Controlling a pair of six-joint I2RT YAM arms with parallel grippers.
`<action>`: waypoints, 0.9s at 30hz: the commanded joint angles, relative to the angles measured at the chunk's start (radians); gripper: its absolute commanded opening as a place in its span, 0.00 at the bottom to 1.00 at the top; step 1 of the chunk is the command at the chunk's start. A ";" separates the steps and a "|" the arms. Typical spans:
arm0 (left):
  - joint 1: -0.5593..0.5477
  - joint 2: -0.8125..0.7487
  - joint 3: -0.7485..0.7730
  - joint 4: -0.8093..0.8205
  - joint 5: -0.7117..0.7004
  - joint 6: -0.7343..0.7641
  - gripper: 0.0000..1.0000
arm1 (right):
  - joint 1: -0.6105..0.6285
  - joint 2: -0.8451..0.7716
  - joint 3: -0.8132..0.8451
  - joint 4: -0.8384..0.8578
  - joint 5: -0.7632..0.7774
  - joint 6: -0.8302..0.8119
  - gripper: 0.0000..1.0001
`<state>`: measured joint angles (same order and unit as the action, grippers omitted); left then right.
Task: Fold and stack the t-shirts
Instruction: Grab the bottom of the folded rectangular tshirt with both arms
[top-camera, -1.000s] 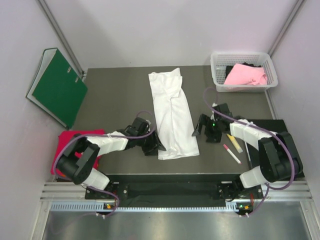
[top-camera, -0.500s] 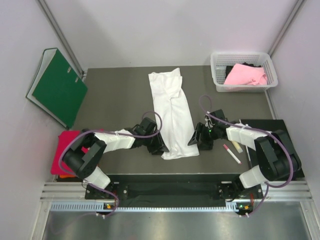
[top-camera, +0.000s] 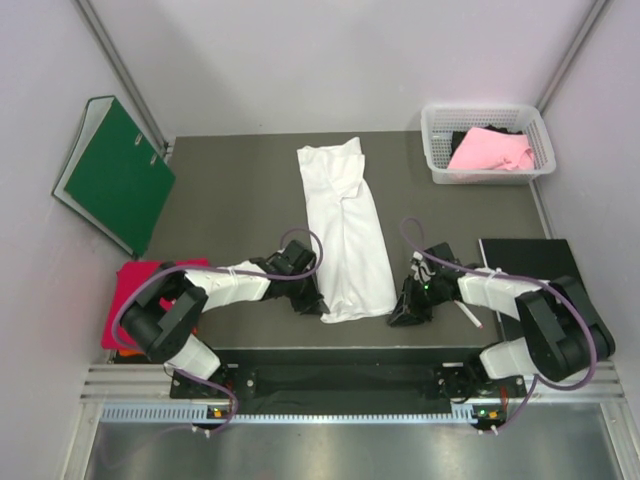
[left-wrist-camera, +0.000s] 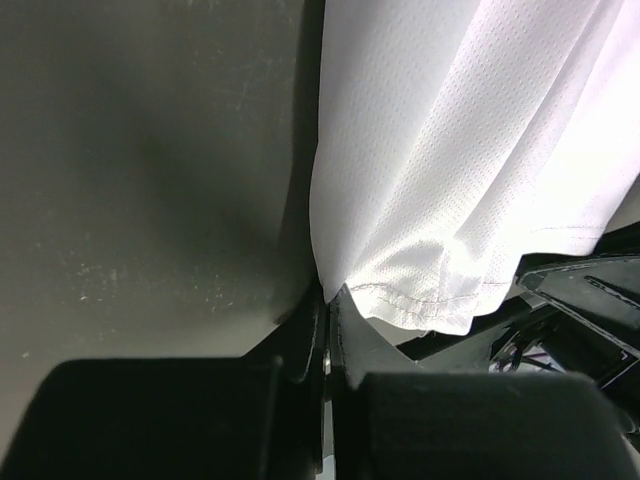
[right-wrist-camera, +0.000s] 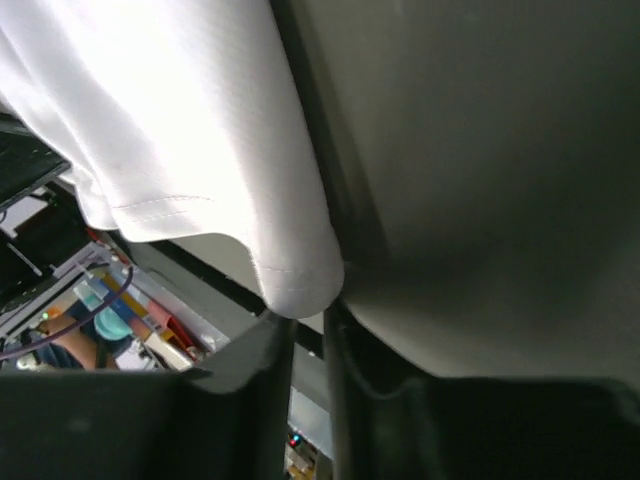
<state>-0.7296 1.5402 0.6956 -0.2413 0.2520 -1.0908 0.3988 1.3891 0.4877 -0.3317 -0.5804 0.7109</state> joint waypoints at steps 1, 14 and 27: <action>-0.022 -0.015 -0.004 -0.085 -0.053 0.003 0.00 | 0.014 -0.039 -0.043 -0.024 0.158 -0.056 0.06; -0.025 -0.049 0.088 -0.240 -0.103 0.048 0.00 | 0.014 -0.170 0.092 -0.253 0.203 -0.169 0.56; -0.025 -0.003 0.105 -0.245 -0.094 0.072 0.00 | 0.012 -0.007 0.068 -0.037 0.133 -0.097 0.66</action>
<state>-0.7502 1.5227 0.7673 -0.4637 0.1631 -1.0401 0.4053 1.2907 0.5564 -0.5034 -0.4583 0.5995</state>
